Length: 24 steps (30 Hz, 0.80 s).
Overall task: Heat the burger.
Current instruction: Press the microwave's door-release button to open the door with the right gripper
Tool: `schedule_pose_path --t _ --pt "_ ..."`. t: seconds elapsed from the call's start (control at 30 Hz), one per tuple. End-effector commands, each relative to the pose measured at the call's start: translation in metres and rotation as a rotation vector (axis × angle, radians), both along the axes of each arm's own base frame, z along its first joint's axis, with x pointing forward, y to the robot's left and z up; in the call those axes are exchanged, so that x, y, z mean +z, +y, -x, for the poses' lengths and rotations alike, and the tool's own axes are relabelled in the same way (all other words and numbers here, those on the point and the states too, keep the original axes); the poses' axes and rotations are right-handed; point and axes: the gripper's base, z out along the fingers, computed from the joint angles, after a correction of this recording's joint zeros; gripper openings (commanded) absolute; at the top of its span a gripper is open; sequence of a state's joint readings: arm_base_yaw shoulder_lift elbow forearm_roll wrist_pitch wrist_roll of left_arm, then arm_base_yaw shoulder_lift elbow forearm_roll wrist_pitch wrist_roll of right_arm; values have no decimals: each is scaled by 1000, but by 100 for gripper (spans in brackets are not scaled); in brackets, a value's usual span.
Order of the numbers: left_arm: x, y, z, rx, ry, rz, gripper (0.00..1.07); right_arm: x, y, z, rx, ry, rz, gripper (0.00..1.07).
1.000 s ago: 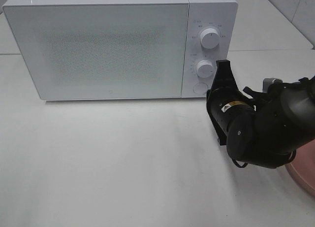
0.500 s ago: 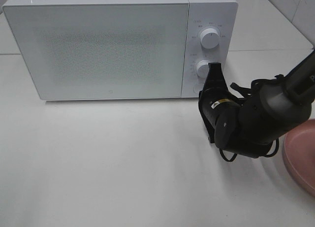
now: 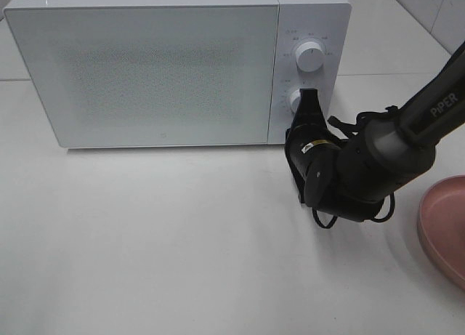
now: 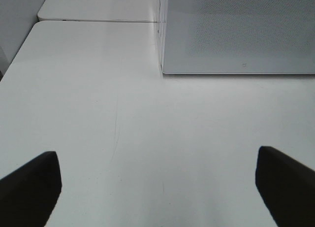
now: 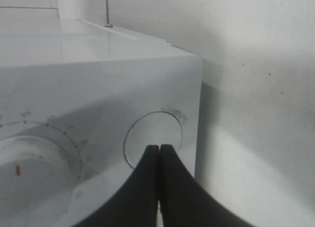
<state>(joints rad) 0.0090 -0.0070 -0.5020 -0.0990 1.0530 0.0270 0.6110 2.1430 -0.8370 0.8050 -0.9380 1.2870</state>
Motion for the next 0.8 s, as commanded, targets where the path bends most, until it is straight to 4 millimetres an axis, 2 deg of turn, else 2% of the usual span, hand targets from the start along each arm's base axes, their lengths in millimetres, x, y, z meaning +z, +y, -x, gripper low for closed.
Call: schedule_pose_path --t 0.03,0.1,0.3,0.8 --pt "0 0 2 -4 -30 1 100 3 -2 -4 -11 -24 -2 0" --pt "0 0 2 -4 -30 1 100 1 -7 -7 -14 -5 0 0" --pt "0 0 2 -4 -30 1 100 -1 -3 -13 2 -8 -2 0" --pt "0 0 2 -4 -30 1 100 0 -6 -15 -31 -34 -25 0"
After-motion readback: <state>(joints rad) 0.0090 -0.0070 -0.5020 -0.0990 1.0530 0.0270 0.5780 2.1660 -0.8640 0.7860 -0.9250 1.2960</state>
